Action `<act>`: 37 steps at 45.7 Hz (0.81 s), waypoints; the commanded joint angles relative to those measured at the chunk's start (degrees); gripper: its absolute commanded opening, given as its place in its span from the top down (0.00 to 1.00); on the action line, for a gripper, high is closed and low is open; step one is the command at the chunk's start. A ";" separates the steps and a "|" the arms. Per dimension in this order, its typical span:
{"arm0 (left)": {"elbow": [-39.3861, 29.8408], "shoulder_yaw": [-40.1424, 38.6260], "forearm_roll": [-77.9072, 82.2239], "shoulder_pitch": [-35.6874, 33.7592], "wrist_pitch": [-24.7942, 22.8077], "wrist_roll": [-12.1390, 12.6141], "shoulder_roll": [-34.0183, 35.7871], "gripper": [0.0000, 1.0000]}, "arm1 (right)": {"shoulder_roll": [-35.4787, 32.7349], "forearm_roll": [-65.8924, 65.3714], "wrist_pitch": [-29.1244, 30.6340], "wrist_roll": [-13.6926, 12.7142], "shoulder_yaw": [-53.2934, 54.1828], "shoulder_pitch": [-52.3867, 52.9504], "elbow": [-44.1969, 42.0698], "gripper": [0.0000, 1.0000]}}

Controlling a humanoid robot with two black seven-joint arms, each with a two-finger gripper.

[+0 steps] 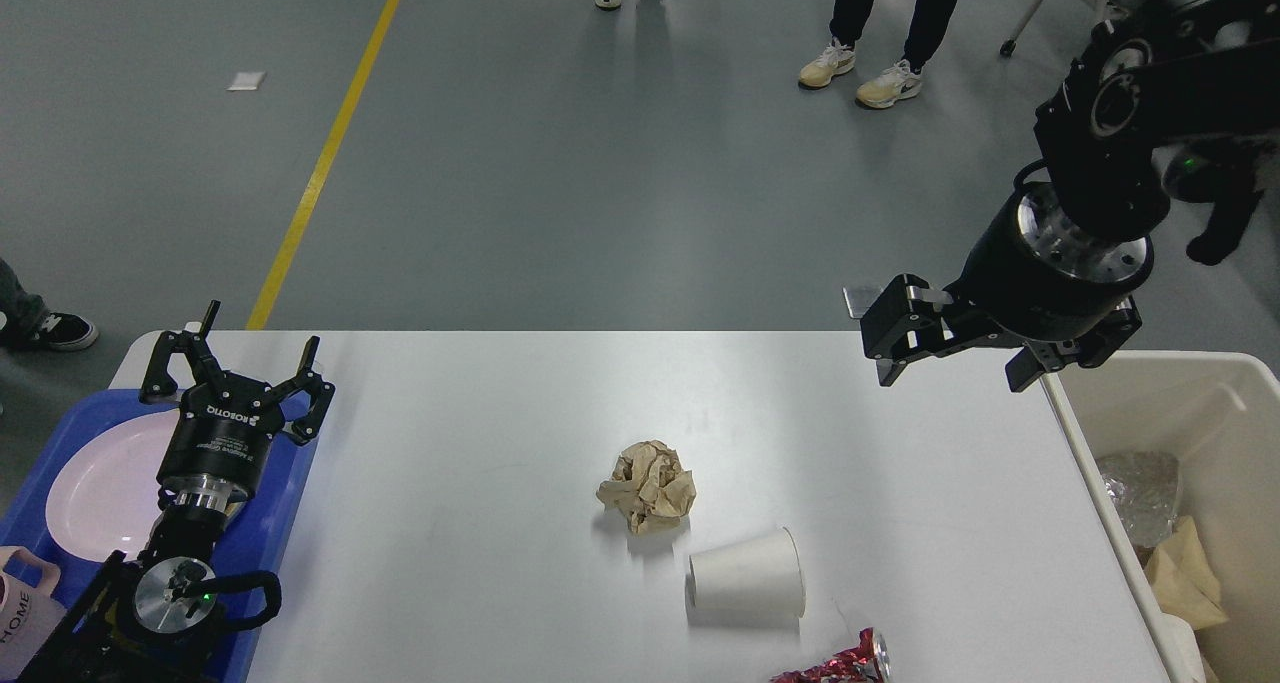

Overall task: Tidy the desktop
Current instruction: 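Raise the right gripper and move it over the crumpled paper ball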

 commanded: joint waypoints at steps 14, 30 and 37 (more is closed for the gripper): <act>0.00 0.00 0.00 0.00 -0.05 0.00 -0.03 0.03 | 0.23 0.44 -0.06 0.09 0.07 -1.16 -0.24 0.00; 0.00 0.00 0.00 0.00 0.03 0.00 -0.03 0.03 | 1.37 4.56 -1.02 0.09 0.60 -2.65 -0.95 0.00; 0.00 0.00 0.00 0.00 0.03 0.00 -0.03 0.03 | 1.46 12.65 -3.66 -0.09 0.51 -4.40 -1.03 0.00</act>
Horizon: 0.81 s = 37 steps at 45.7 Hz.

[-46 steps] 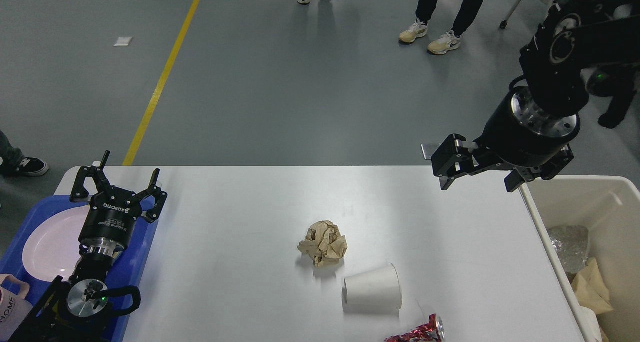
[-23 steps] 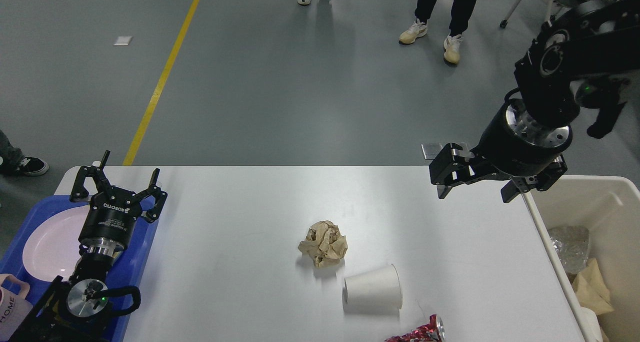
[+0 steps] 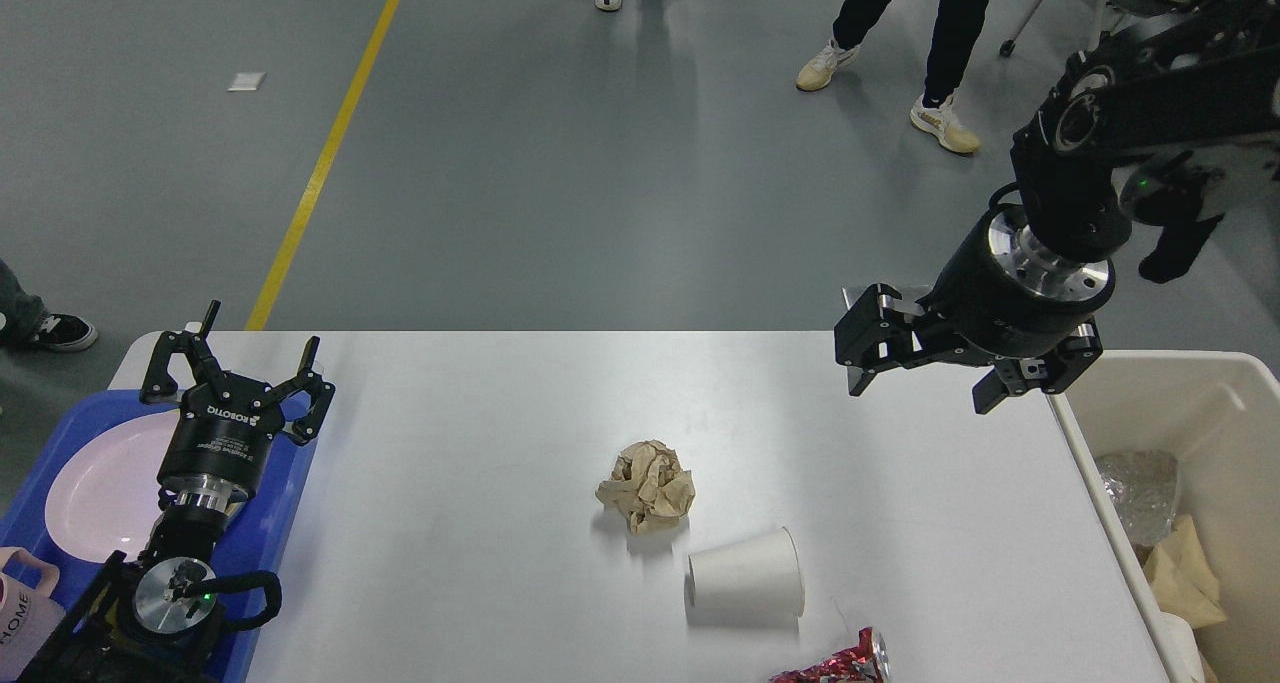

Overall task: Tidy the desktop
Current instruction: 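Raise the right gripper and move it over the crumpled paper ball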

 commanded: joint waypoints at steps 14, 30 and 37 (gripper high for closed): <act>0.00 0.00 0.00 0.00 -0.08 0.00 0.08 0.03 | 0.91 28.48 -5.79 -0.15 -0.33 -5.40 -0.03 0.00; 0.00 0.00 0.00 0.00 0.00 0.00 -0.01 0.03 | 2.57 44.23 -22.99 0.20 4.84 -13.13 -0.29 0.00; 0.00 0.00 0.00 0.00 0.01 0.00 -0.01 0.03 | 4.77 41.86 -32.07 0.37 11.35 -19.90 -5.73 0.00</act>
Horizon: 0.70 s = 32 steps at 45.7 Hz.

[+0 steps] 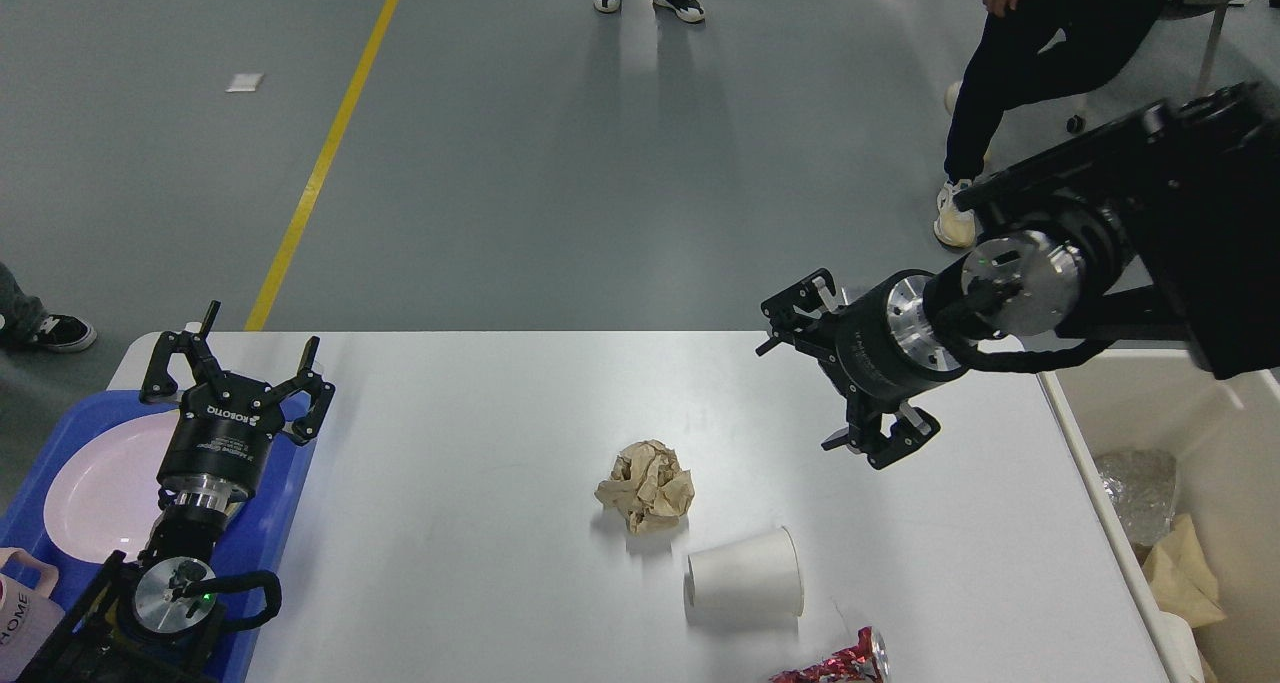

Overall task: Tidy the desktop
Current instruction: 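Raise the right gripper and move it over the crumpled paper ball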

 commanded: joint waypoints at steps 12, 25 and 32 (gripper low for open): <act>0.00 0.00 0.00 0.00 0.02 0.00 -0.01 0.03 | 7.68 -9.12 -4.77 -0.04 10.06 -19.76 -19.96 0.00; 0.00 0.00 0.00 -0.09 0.02 0.00 -0.02 0.03 | 15.16 -14.31 -4.59 -0.13 10.86 -31.46 -33.49 0.00; 0.00 0.00 0.00 -0.09 0.02 0.00 -0.01 0.03 | 17.79 -16.24 -4.59 -0.13 10.95 -37.26 -40.52 0.00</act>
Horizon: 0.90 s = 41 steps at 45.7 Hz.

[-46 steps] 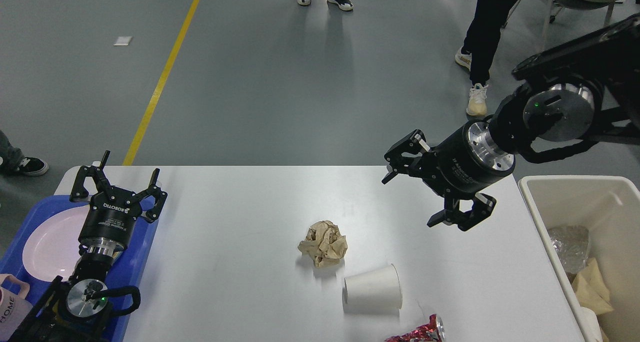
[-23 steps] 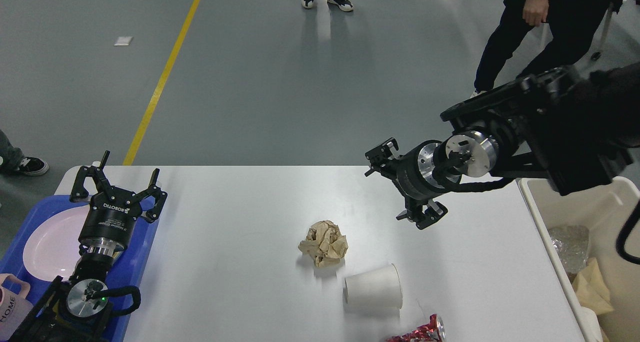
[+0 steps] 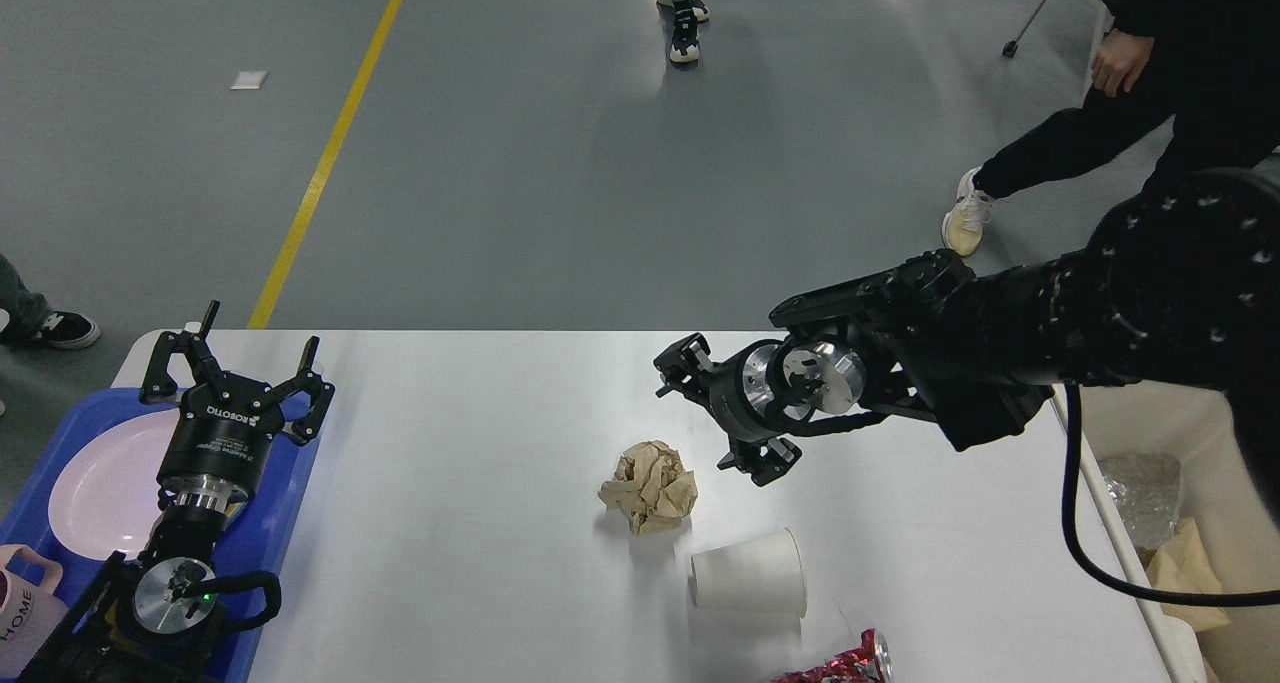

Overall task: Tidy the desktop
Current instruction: 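Raise the right gripper and move it over the crumpled paper ball, then grasp the crumpled brown paper ball with the right gripper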

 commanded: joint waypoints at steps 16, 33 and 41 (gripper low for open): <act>0.00 0.00 0.00 0.09 -0.03 0.00 -0.03 0.03 | 4.14 -2.82 0.00 0.04 2.28 -9.55 -10.37 0.00; 0.00 0.00 0.00 0.01 0.06 0.00 -0.03 0.03 | 3.97 -5.63 -0.09 0.13 5.80 -13.94 -12.91 0.00; 0.00 0.00 0.00 0.09 0.06 0.00 -0.03 0.03 | 3.88 -7.39 -0.09 0.13 8.26 -16.49 -15.11 0.00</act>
